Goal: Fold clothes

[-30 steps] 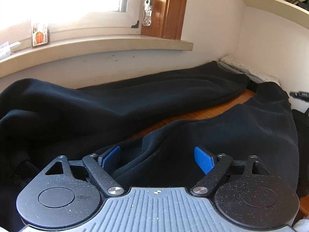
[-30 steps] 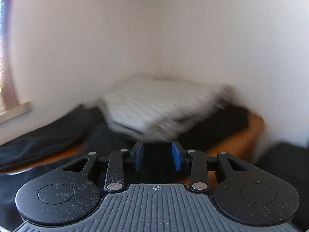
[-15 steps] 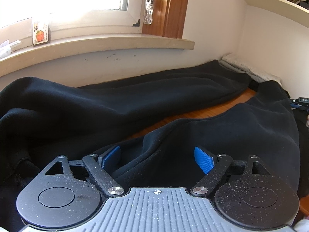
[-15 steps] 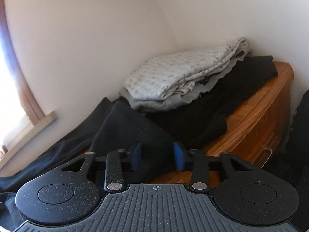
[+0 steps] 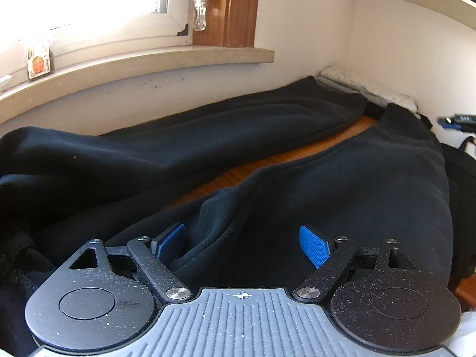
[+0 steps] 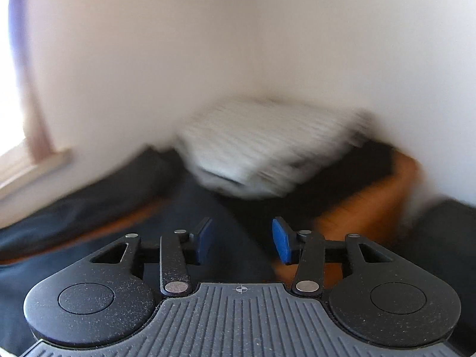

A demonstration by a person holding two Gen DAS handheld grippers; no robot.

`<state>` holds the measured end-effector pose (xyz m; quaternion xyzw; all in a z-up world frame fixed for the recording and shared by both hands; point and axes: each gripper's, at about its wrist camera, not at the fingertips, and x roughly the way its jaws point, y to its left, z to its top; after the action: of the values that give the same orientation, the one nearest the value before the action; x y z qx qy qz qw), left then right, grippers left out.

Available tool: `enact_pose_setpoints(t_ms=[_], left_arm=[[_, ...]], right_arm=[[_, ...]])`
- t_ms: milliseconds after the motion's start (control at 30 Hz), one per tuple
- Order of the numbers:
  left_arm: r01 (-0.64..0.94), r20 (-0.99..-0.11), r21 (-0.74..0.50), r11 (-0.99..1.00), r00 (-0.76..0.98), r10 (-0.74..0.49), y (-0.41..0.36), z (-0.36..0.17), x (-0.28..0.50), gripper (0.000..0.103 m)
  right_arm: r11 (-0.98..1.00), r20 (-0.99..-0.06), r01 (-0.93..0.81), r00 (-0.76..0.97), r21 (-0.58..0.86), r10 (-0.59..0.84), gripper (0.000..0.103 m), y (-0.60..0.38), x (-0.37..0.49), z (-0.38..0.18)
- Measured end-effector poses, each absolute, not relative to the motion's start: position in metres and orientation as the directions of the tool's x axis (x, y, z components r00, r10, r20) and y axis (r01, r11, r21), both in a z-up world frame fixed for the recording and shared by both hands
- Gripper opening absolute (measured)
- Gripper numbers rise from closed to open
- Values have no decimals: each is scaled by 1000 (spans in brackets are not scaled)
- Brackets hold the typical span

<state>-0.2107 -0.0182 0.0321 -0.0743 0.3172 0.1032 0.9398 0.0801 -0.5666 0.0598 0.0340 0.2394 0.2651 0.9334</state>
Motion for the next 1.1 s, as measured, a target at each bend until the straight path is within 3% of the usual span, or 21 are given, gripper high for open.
enact_pose_setpoints(t_ms=[233,533,733,1000,1100], left_arm=[[-231,-614,-76,970,777,137,-20,31,-215,87],[-225,-611,-88,970,782,125,-17,29,-216,89],[-236,-612,-93,967,780,131,-18,28,-213,89],[-261,-604,-117,958,784,140,-22,28,-219,89],[-267,-602,-119,956,785,145,-24,28,-221,89]], right_arm=[[719,-488,-693,612,48,623,45,-439,76,60],[485,-553,-872,370,72,747,50,-320,39,44],[403,-582,-914,309,37,752,54,-299,30,31],[419,-564,-900,287,119,775,54,-317,38,29],[400,-578,-913,286,77,764,61,-304,36,28]])
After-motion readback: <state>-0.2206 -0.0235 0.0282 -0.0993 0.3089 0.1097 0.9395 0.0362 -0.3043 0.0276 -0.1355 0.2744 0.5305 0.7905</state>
